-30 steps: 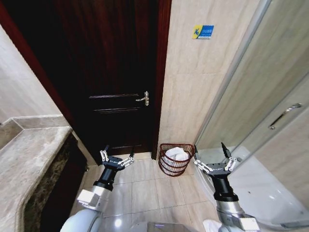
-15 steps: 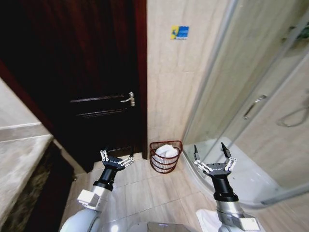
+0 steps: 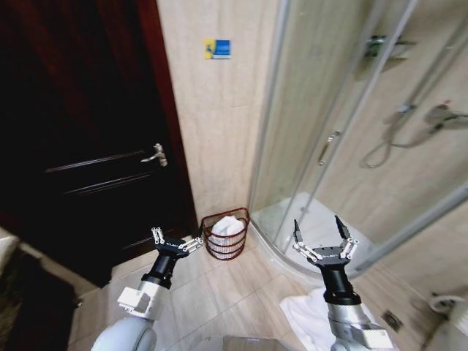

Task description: Discard the used towel into the hamper.

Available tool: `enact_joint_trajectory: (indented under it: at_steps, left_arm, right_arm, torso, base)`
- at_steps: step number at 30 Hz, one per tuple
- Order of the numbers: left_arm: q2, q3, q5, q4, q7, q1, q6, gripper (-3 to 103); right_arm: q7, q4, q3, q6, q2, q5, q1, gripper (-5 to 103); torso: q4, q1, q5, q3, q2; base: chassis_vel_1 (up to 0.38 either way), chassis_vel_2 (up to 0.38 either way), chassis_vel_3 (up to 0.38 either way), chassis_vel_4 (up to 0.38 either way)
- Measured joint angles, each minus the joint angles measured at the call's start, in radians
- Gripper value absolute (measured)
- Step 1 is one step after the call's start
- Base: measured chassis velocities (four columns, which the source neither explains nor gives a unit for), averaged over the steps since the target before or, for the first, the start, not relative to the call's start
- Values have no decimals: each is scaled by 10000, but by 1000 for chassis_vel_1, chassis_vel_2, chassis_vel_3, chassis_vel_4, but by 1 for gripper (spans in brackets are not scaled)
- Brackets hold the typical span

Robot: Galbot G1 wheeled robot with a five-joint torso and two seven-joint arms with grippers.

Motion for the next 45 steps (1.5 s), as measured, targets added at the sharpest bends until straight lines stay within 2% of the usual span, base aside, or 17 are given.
enact_joint_trajectory:
  at_steps: [45]
  left_arm:
    - [0,0,0,0,0,0,0,100]
  right_arm:
    - [0,0,1,0,0,0,0,100]
  torso:
    - [0,0,0,0,0]
  base:
    - [-112,-111,-116,-112]
